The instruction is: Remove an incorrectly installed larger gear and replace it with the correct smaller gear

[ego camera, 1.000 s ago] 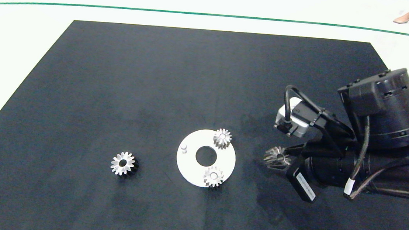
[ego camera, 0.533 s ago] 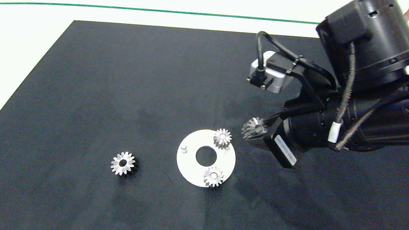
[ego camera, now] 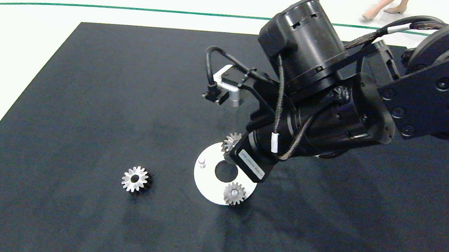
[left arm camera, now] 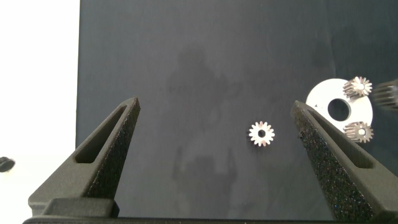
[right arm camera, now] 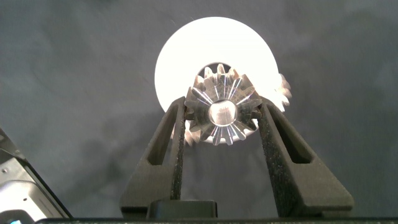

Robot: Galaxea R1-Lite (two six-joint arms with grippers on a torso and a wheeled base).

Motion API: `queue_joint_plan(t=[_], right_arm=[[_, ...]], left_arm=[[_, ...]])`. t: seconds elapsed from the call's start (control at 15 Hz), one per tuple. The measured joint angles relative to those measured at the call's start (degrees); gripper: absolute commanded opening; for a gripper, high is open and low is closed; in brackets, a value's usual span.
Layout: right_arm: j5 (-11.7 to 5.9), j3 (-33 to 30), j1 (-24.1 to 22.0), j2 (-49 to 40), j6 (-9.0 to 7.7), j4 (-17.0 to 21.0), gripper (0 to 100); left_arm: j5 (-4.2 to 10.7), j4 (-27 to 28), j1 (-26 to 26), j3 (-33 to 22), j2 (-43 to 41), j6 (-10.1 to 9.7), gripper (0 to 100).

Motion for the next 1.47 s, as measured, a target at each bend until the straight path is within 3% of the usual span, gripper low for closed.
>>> queue_joint_plan(t=[0.73, 0.93, 1.13, 1.33, 1.47], right_arm=[[0.0, -2.91, 0.95, 7.89, 0.28, 0.2, 34], [-0.02, -2.91, 1.04, 9.37, 2.43, 0.17, 34], [-0.21, -2.94, 1.17, 10.06, 2.78, 0.2, 34], [-0.57, -2.91, 1.18, 9.86, 5.21, 0.28, 34], [-1.04, -2.91, 1.21, 9.2, 5.45, 0.2, 34]], left_arm=[[0.0, 0.01, 0.0, 0.04, 0.0, 0.02, 100], [-0.02, 0.01, 0.0, 0.09, 0.0, 0.05, 100], [0.0, 0.0, 0.0, 0.09, 0.0, 0.09, 100], [-0.02, 0.0, 0.0, 0.09, 0.0, 0.17, 100], [0.0, 0.0, 0.0, 0.09, 0.0, 0.2, 100]])
